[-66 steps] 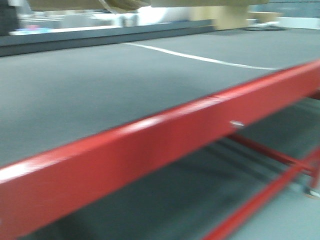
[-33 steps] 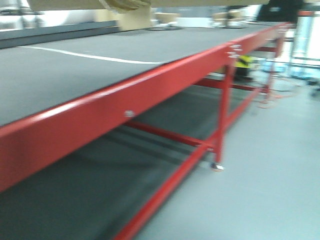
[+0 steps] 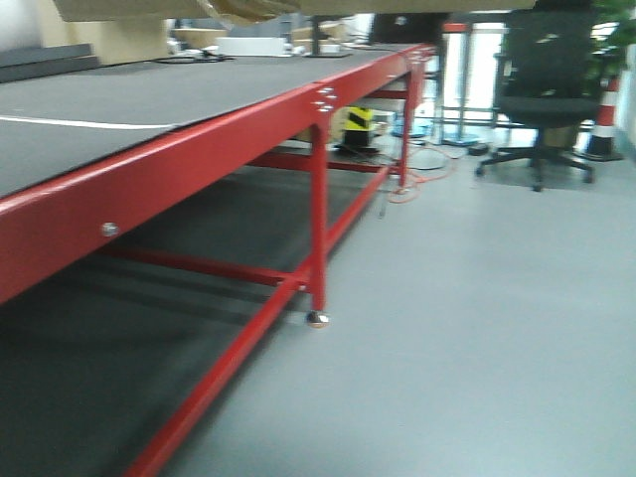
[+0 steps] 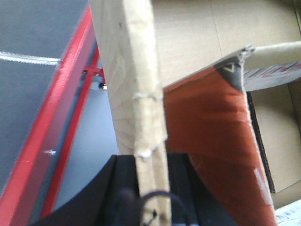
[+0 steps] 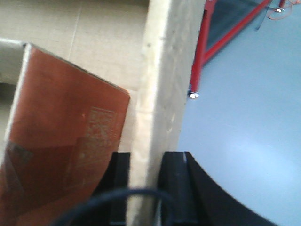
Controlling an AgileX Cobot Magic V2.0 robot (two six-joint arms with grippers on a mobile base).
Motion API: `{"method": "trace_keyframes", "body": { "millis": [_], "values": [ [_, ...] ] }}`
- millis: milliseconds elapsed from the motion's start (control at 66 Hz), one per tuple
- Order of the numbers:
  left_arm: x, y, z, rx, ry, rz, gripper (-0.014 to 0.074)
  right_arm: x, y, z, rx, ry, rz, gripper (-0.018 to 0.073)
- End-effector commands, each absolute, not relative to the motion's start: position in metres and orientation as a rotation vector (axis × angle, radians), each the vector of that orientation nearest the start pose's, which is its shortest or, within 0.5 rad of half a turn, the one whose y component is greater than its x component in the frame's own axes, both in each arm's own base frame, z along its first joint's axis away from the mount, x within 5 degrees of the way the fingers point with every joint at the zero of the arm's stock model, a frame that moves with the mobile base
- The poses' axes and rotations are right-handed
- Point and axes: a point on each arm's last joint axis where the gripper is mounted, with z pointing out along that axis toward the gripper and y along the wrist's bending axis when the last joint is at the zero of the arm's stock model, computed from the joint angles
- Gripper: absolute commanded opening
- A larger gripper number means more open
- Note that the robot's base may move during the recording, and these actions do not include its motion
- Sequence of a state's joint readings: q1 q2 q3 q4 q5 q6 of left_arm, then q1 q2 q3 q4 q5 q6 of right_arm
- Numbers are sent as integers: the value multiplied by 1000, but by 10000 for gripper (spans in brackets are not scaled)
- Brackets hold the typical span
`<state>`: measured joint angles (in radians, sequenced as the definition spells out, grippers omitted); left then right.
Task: Stack two boxes on right shelf middle
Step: 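Hold the box in both grippers while driving toward the steel shelf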
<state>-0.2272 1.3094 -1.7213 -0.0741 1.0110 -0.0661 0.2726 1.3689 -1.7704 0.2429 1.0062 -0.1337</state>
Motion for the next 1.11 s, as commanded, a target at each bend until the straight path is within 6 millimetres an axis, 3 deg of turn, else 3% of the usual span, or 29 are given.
{"method": "trace_keyframes", "body": {
  "millis": [0,1090],
  "values": [
    [241,-61,509,171,2026,-256,-111,254,85,512,-392,1969,333,-153],
    [241,-61,509,171,2026,-256,-111,254,85,512,-392,1969,333,-153]
  ]
}}
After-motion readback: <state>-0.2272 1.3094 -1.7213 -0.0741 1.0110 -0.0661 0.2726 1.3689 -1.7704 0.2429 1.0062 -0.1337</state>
